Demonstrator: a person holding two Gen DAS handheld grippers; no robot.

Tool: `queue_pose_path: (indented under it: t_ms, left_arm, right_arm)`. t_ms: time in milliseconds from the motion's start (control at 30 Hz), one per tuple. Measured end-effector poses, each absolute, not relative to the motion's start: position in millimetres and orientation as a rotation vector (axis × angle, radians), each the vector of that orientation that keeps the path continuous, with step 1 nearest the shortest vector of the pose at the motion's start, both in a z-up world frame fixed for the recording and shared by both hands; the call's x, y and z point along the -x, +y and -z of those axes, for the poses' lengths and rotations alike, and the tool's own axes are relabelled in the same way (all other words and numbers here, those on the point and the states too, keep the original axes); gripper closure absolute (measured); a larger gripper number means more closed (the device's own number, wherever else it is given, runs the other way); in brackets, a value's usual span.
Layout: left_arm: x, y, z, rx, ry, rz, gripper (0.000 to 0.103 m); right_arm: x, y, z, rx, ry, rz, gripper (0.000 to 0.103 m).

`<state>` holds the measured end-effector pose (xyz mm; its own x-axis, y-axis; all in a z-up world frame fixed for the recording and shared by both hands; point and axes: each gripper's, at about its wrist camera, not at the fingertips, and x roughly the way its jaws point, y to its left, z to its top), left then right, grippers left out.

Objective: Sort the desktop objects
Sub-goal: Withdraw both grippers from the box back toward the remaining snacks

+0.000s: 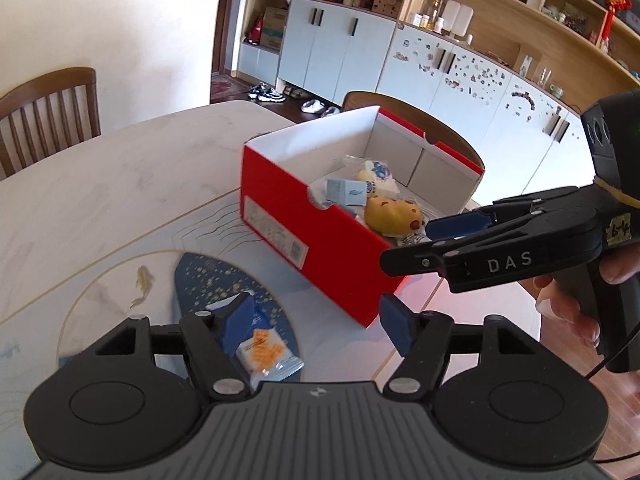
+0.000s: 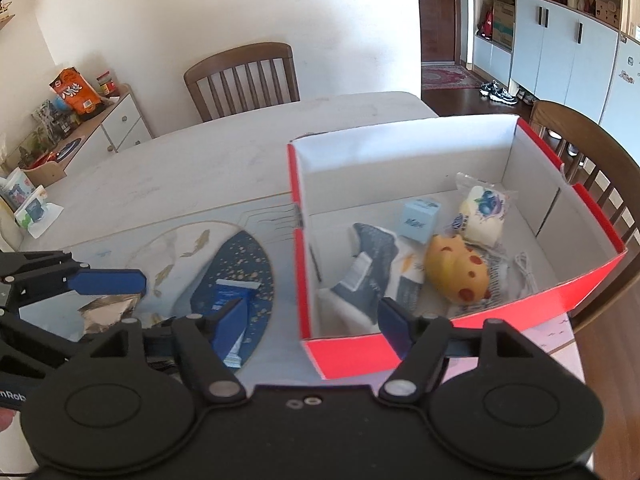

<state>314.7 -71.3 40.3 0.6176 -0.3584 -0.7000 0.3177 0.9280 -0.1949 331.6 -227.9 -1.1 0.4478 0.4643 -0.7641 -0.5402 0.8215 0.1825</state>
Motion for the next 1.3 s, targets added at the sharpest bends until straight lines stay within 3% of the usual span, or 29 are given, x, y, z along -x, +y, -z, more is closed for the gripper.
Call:
queue_pose_path:
  t_ms: [100,267,433,600,1300]
  left_arm:
    - [-307.0,-61.8,-38.8,0.069,0.806,0.381,0.018]
    - [-293.6,-47.3,-36.0,0.093,0.793,0.373,0.017]
    - [-279.3,-34.0,-28.5,0.104,0.779,0.345,0.004]
    - [-268.3,-22.9,-21.0,0.103,0.789,0.311,0.003]
    - [-243.4,33.9,18.1,0.180,0.839,0.078,0.003]
  right_arm:
    - [-323.4,-221.2,0.4,0.098,0.903,-0.619,0.026]
    - [-310.2,-211.9,-3.0,0.106,0.870,-0.608,0.026]
    - [-298.4,-201.3,-6.2,0.128,0.858,-0.627,0.024]
    - [-285.1,-192.2,-3.0,0.137,0.852,-0.646,0.015]
    - [-268.1,-151.3,33.0,0.164,0.907,-0.683,0.015]
